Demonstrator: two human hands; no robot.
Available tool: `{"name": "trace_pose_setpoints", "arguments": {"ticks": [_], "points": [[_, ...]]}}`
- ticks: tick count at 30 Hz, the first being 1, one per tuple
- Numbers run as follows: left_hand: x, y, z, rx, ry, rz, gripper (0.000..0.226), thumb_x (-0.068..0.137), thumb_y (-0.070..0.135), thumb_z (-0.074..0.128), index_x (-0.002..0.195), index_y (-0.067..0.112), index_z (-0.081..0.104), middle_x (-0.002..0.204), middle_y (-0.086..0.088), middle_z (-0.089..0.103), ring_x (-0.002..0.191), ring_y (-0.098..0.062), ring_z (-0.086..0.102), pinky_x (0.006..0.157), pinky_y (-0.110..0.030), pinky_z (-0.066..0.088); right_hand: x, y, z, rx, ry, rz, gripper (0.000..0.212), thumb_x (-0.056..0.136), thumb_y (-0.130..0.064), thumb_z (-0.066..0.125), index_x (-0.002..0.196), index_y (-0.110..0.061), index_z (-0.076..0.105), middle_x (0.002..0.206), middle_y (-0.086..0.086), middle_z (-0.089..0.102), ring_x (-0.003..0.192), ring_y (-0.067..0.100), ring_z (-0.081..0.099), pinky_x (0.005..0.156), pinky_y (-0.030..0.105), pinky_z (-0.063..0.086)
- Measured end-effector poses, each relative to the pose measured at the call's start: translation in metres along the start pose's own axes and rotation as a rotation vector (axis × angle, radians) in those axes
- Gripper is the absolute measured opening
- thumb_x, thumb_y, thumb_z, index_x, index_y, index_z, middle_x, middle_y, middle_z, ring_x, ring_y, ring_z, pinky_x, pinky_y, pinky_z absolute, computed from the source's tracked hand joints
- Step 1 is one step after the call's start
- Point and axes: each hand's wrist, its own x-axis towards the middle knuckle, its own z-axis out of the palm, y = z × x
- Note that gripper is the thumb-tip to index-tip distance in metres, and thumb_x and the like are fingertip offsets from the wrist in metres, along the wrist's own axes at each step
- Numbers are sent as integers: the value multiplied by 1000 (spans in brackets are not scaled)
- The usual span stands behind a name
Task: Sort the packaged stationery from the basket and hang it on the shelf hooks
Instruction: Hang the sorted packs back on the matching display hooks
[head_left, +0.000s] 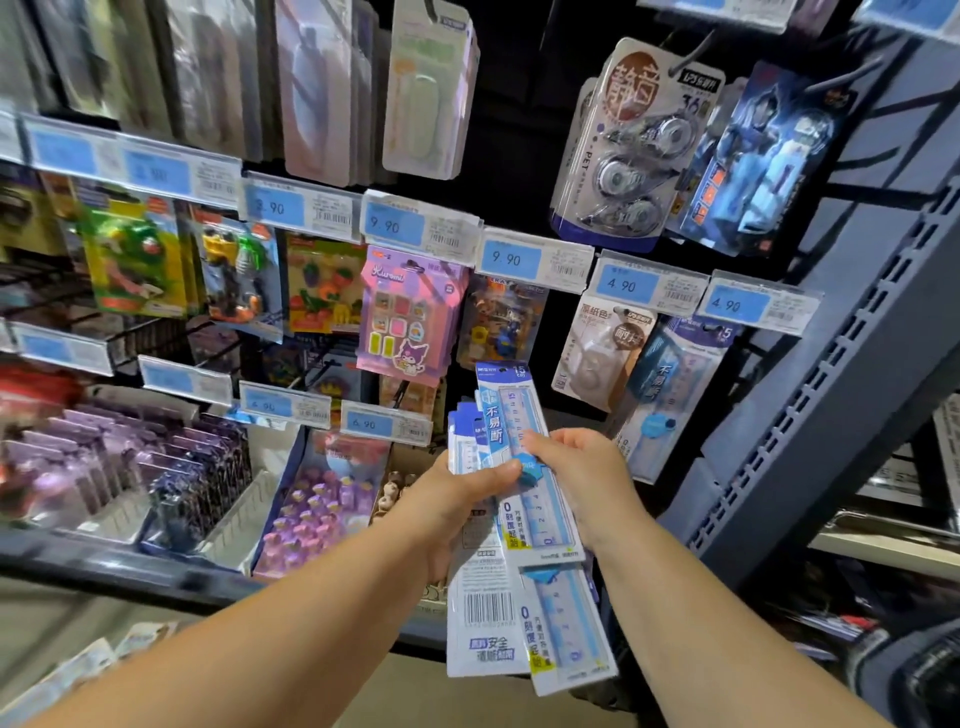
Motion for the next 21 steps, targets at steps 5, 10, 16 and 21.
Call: {"name": "trace_pose_setpoints", "arguments": {"ticks": [5, 10, 16, 21], "points": [[-9, 0, -4, -76, 64, -45, 15, 98, 15, 52, 109, 13, 61, 85, -13, 76, 69, -25, 74, 51, -36, 58, 0, -2, 8, 207, -44, 122, 18, 90, -16, 66, 87, 1, 61, 76, 17, 67, 58, 25, 66, 58, 35, 56], [-13, -1, -13, -88, 123, -71, 17, 95, 10, 55, 110, 12, 61, 88, -18, 74, 68, -30, 73, 56, -41, 60, 2, -1, 14, 322, -38, 167, 17, 95, -18, 58, 97, -2, 61, 91, 24, 68, 69, 32, 67, 66, 46, 57], [-17, -2, -20, -43, 190, -87, 22, 92, 6, 59, 113, 12, 58, 95, -21, 73, 71, -32, 72, 64, -45, 59, 4, -5, 13, 319, -37, 131, 17, 99, -16, 52, 84, -8, 54, 79, 14, 64, 63, 26, 63, 59, 35, 53], [-17, -2, -18, 8, 217, -46, 26, 91, 1, 59, 115, 11, 58, 84, -11, 76, 69, -23, 73, 56, -35, 57, 10, -7, -10, 335, -60, 108, 13, 98, -17, 52, 98, -5, 57, 87, 17, 70, 74, 31, 67, 67, 44, 55]]}}
